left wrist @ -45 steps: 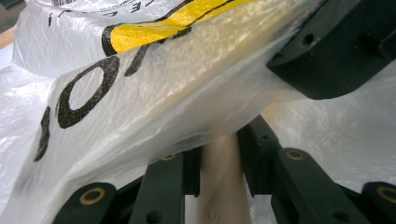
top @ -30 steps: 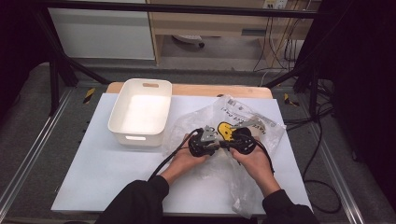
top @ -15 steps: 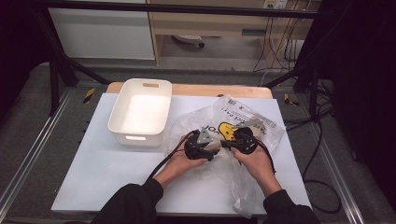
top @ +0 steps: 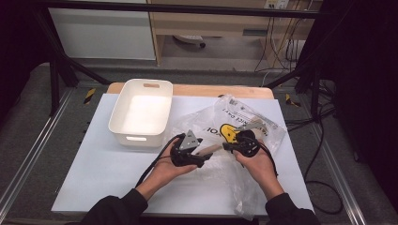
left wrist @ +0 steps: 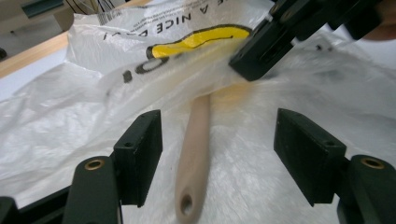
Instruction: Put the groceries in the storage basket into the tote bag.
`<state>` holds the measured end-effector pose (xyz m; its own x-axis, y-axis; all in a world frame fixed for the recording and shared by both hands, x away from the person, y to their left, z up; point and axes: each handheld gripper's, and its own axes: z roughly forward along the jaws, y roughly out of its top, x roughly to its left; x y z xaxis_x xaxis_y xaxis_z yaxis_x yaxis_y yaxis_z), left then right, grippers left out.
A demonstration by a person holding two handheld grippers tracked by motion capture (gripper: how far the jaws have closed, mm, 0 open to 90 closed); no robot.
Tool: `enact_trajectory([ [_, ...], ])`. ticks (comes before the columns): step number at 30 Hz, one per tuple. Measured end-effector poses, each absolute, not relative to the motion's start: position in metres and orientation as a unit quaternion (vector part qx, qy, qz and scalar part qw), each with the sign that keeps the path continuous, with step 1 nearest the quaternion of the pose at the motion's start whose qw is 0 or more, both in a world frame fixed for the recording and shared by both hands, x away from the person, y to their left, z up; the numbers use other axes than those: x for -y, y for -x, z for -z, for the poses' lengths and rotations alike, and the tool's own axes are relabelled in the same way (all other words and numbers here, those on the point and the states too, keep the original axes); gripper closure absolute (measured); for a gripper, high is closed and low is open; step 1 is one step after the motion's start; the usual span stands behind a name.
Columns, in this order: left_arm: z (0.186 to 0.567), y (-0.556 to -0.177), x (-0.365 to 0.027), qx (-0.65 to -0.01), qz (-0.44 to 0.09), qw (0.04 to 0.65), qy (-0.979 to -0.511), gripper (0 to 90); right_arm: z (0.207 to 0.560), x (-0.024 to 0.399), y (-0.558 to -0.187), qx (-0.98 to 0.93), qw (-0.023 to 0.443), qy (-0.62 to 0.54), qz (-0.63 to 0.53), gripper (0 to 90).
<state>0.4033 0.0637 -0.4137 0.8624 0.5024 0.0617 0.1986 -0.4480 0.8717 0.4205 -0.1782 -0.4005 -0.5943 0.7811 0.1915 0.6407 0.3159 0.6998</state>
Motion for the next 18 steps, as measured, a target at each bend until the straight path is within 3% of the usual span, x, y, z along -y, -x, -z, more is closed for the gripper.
enact_trajectory([
  [18, 0.373, -0.379, -0.113, -0.285, -0.174, 0.507, -0.795, 26.9, 0.427, 0.158, -0.404, -0.824, 0.077, -0.424, -0.366, 90.0],
])
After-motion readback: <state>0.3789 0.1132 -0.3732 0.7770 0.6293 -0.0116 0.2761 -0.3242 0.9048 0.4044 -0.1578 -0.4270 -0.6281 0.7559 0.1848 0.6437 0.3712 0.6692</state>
